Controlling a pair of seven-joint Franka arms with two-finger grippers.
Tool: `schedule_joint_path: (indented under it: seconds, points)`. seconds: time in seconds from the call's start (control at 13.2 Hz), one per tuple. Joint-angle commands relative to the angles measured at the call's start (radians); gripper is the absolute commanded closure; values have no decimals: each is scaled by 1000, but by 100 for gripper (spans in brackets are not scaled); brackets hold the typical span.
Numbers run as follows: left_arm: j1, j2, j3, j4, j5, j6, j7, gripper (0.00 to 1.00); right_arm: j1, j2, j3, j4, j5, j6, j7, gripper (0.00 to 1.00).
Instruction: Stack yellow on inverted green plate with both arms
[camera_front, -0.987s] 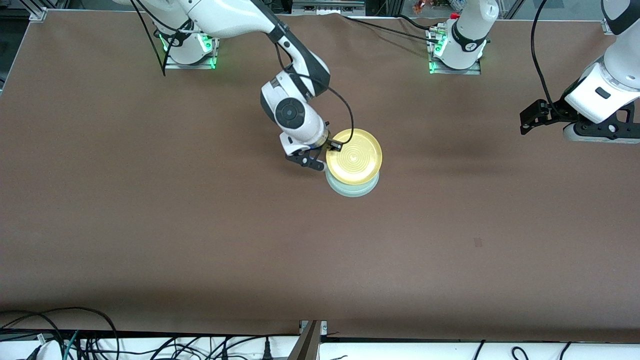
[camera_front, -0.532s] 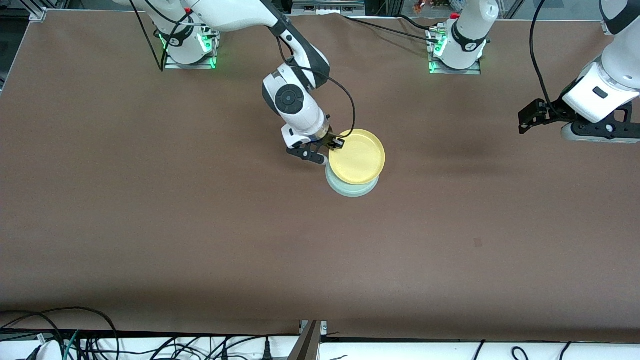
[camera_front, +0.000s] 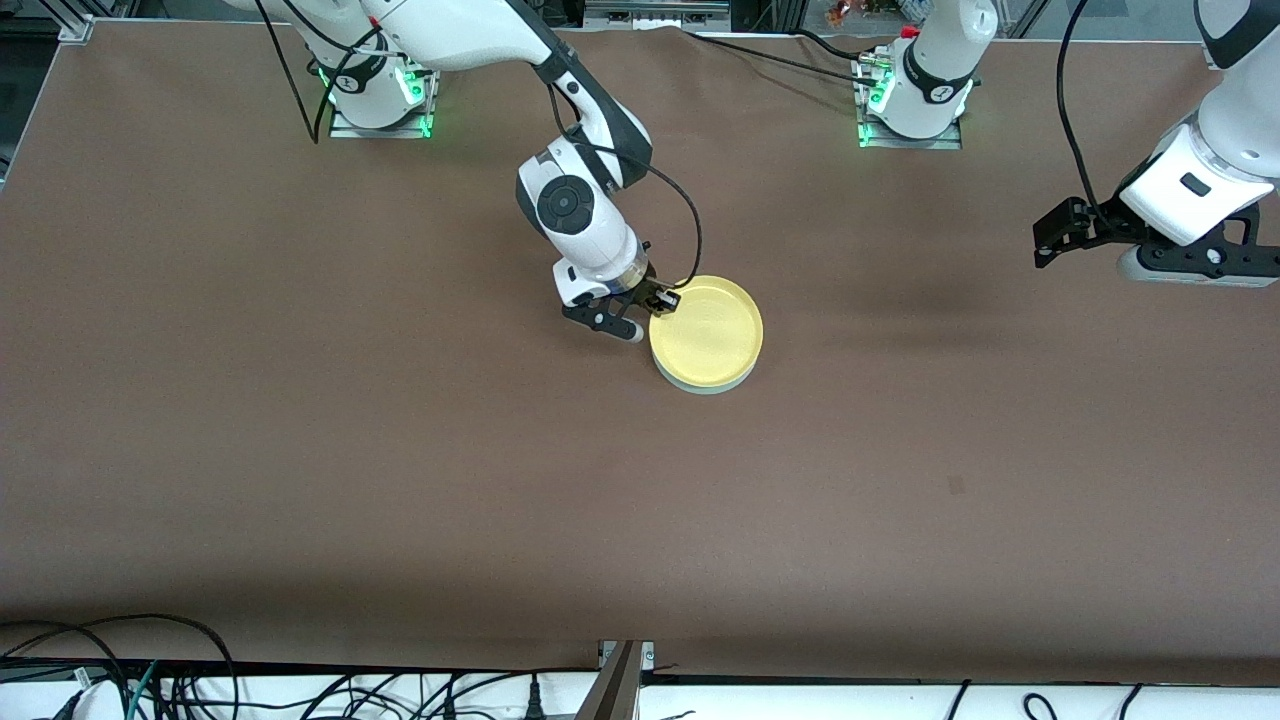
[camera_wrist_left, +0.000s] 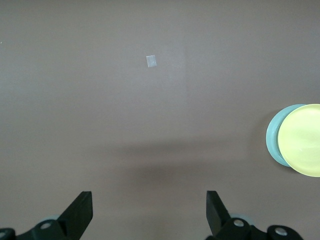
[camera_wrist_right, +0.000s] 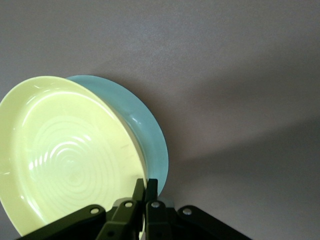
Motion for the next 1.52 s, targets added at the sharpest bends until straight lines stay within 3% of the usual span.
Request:
schedule_joint_path:
  seconds: [0.0, 0.08, 0.23, 0.61, 0.99, 1.44]
  points:
    - [0, 6, -1, 26, -12, -21, 10, 0, 2, -6, 1, -15, 10, 22, 17, 95]
    - [0, 6, -1, 24, -12, -21, 9, 0, 3, -6, 1, -13, 10, 22, 40, 72]
    - [0, 6, -1, 24, -12, -21, 9, 0, 0, -6, 1, -10, 10, 22, 57, 0]
    - [0, 6, -1, 24, -12, -21, 7, 0, -4, -21, -5, -6, 10, -5, 54, 0]
    - [0, 6, -1, 24, -12, -21, 9, 0, -4, -107, -164, 83, -5, -282, 48, 0]
    - [0, 6, -1, 26, -12, -21, 7, 0, -4, -197, -419, 121, -21, -453, -54, 0]
